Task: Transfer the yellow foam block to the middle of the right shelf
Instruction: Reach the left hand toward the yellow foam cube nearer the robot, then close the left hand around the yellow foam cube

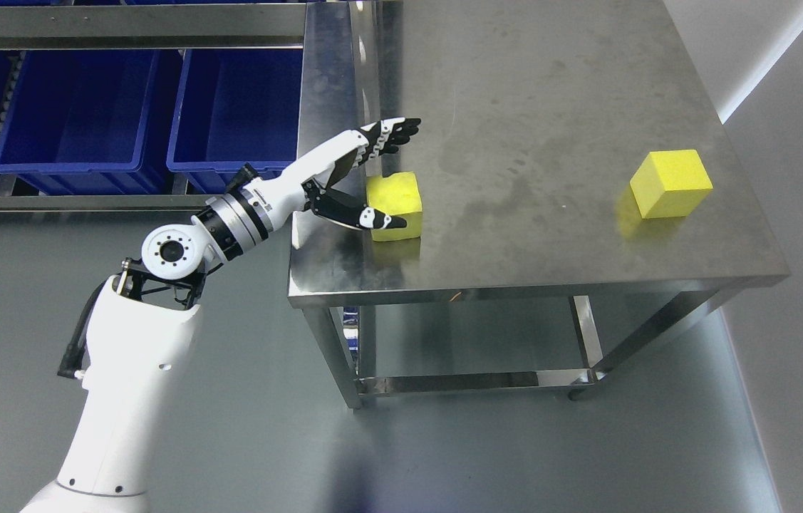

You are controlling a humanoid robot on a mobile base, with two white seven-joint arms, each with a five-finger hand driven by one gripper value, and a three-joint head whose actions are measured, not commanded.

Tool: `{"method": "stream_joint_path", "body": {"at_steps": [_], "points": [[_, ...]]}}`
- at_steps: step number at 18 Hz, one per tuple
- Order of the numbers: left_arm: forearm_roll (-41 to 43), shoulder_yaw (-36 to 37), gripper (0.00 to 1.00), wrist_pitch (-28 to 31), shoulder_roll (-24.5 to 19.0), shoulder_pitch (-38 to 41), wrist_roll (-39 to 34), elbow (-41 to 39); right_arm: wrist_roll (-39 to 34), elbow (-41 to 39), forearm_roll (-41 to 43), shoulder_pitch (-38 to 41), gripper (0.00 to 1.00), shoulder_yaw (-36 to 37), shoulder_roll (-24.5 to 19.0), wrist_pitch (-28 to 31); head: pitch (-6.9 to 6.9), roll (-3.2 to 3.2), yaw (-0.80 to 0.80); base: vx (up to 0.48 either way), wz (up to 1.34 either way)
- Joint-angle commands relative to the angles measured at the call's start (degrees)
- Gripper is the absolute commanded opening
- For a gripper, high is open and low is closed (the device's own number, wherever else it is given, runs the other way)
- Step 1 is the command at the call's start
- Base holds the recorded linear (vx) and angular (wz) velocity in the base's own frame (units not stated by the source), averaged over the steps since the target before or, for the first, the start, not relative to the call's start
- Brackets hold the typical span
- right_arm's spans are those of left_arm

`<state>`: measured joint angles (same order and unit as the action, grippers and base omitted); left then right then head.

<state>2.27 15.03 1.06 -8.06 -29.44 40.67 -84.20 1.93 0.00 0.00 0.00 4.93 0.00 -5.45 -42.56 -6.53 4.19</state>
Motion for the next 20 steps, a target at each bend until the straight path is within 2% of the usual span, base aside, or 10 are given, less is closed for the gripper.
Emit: {"method": "stream_joint_path", "body": {"at_steps": [1, 5, 7, 11, 17, 20], "points": [[3.0, 9.9, 0.98, -0.2, -0.5, -1.8, 0.0, 8.7, 0.0, -1.0, -0.2, 0.1, 1.0, 0.0, 1.0, 0.0, 0.0, 0.0, 0.0, 0.0, 0.0], [3.6, 9.8, 0.98, -0.4, -0.5, -3.2, -0.2, 11.0, 0.0, -1.0, -0.2, 0.1, 1.0, 0.0, 1.0, 0.0, 0.0, 0.0, 0.0, 0.0, 0.0], [3.6, 9.7, 0.94, -0.5, -0.5, -3.6, -0.2, 11.5, 0.0, -1.0, -0.2, 0.1, 1.0, 0.0, 1.0, 0.0, 0.0, 0.0, 0.0, 0.0, 0.02], [3.5, 7.8, 0.78, -0.7, -0.1, -3.9, -0.1, 12.0, 0.0, -1.0, -0.2, 0.1, 1.0, 0.0, 1.0, 0.0, 0.0, 0.0, 0.0, 0.002, 0.03], [3.4, 2.6, 0.52, -1.1, 2.9, -3.8, 0.1, 11.9, 0.0, -1.0, -0.2, 0.1, 1.0, 0.0, 1.0, 0.0, 0.0, 0.0, 0.0, 0.001, 0.01], [3.2, -1.0, 0.39, -4.0, 4.9, -3.6, 0.2, 11.8, 0.0, -1.0, -0.2, 0.1, 1.0, 0.0, 1.0, 0.0, 0.0, 0.0, 0.0, 0.0, 0.0]]}}
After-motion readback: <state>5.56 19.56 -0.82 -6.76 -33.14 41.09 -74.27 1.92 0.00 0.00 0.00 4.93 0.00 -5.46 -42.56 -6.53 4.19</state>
